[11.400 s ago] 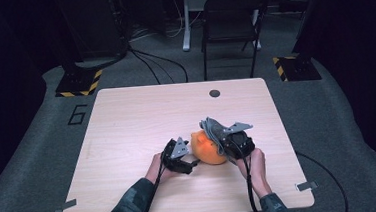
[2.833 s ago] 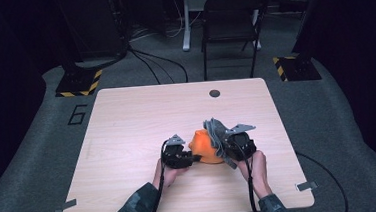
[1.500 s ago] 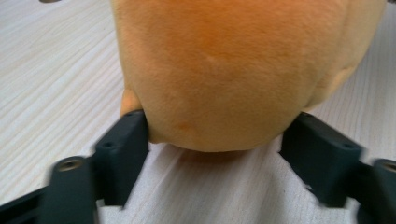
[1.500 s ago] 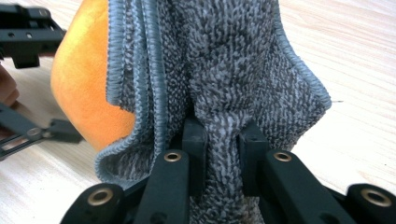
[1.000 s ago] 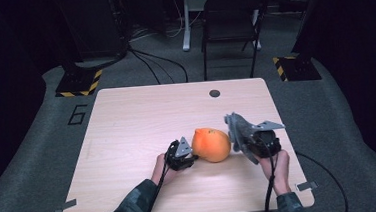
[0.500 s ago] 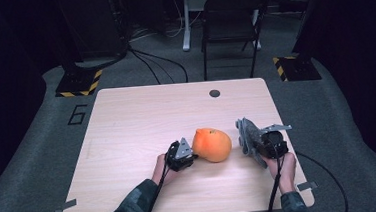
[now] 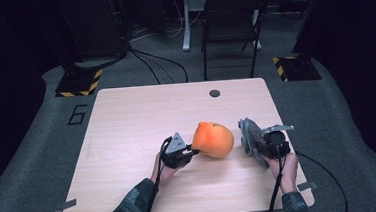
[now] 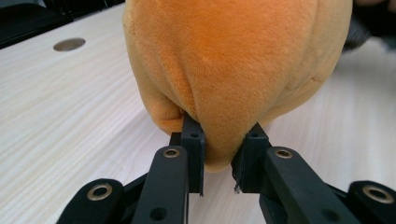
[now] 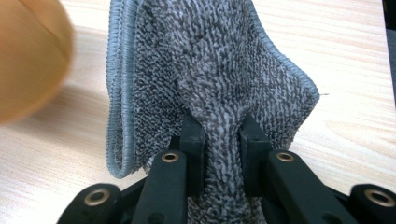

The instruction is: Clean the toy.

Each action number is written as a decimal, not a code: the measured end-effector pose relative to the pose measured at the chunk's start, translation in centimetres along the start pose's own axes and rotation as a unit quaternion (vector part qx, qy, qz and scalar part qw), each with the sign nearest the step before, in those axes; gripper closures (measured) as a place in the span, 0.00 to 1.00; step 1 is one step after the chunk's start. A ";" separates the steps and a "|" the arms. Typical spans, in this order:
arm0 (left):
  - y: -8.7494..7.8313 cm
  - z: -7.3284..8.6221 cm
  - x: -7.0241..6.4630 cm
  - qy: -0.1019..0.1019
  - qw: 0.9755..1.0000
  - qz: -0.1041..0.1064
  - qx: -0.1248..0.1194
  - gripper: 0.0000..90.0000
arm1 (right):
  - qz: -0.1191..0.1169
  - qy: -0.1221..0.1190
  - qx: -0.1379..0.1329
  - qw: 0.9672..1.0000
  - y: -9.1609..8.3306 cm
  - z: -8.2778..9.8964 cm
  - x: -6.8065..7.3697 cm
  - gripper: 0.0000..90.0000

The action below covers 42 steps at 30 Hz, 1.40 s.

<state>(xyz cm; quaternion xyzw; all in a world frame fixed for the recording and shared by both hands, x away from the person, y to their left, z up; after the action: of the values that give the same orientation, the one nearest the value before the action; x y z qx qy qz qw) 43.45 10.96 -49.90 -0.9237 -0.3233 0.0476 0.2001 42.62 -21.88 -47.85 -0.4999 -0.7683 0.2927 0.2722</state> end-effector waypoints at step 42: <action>0.1 2.5 1.5 -0.186 0.976 0.038 0.105 0.83 | -0.089 -0.146 -0.054 0.984 0.3 -4.0 16.1 0.85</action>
<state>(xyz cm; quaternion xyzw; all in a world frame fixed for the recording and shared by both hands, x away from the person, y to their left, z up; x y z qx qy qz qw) 44.14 12.69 -52.11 -0.8841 -0.3129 0.2597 0.2301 39.93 -6.19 -43.33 -0.3956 -0.8559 0.2952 0.1541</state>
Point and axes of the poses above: each handheld gripper's, and its own axes: y roughly forward along the jaws, z roughly out of its underside, x roughly to its left, the point moved 2 cm from there along y, roughly forward along the jaws, and after that the axes turned 8 degrees about -z, right-handed, at the moved point
